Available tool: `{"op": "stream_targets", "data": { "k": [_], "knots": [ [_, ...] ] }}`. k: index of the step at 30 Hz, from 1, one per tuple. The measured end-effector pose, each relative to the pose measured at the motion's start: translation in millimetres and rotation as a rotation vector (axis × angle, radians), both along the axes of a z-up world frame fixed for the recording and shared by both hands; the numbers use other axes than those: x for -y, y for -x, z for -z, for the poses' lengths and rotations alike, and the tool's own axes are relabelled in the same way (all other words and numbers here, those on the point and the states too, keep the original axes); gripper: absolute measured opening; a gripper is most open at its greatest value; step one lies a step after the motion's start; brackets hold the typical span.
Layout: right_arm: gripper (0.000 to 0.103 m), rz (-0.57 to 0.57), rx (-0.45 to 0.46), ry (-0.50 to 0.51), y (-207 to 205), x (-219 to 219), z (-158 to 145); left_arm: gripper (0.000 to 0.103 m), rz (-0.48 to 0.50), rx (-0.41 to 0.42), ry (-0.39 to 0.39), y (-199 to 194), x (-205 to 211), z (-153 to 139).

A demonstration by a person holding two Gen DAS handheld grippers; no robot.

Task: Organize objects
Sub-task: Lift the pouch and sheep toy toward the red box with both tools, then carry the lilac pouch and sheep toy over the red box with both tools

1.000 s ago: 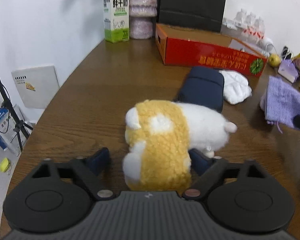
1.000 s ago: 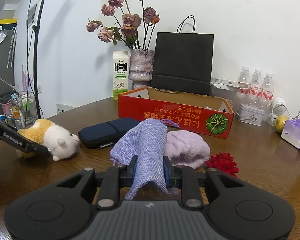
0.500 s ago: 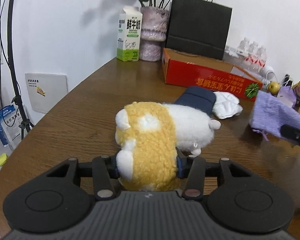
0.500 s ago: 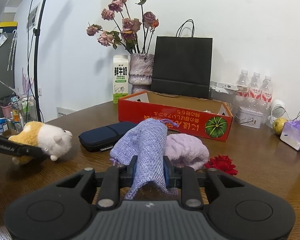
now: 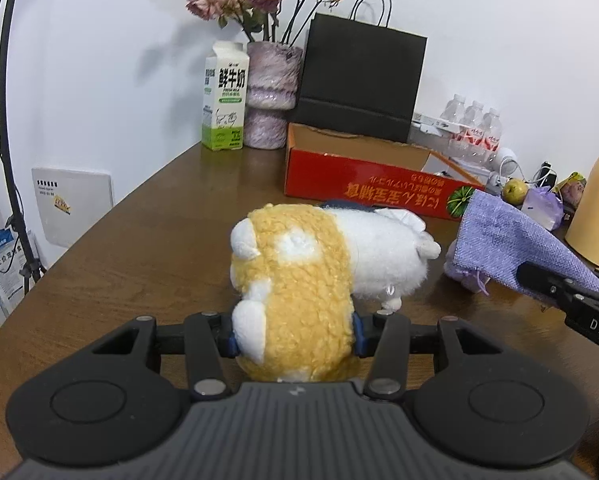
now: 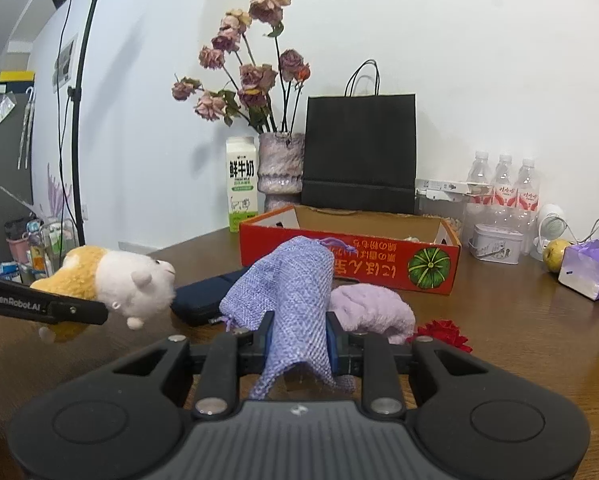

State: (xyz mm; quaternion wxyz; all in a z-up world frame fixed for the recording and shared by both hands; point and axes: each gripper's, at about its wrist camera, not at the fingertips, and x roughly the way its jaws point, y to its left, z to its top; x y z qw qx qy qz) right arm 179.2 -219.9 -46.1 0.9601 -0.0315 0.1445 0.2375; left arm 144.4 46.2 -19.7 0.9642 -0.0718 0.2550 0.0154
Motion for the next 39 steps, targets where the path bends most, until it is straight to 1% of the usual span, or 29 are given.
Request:
{"op": "stream_targets", "data": {
  "k": [8, 16, 21, 27, 39],
  "knots": [
    [0.023, -0.003, 0.002, -0.048, 1, 7, -8, 0.049, 0.024, 0.051, -0.005, -2, 15, -22],
    [0.023, -0.015, 0.006, -0.114, 1, 16, -24, 0.049, 0.026, 0.080, 0.002, -8, 20, -39],
    [0.023, 0.008, 0.021, -0.115, -9, 18, -32, 0.049, 0.015, 0.092, 0.013, -21, 19, -48],
    [0.023, 0.035, 0.016, -0.118, -28, 22, -39, 0.049, 0.023, 0.100, 0.022, -41, 23, -56],
    [0.023, 0.041, -0.003, -0.097, -66, 20, -48, 0.049, 0.042, 0.083, 0.039, -86, 34, -57]
  ]
}}
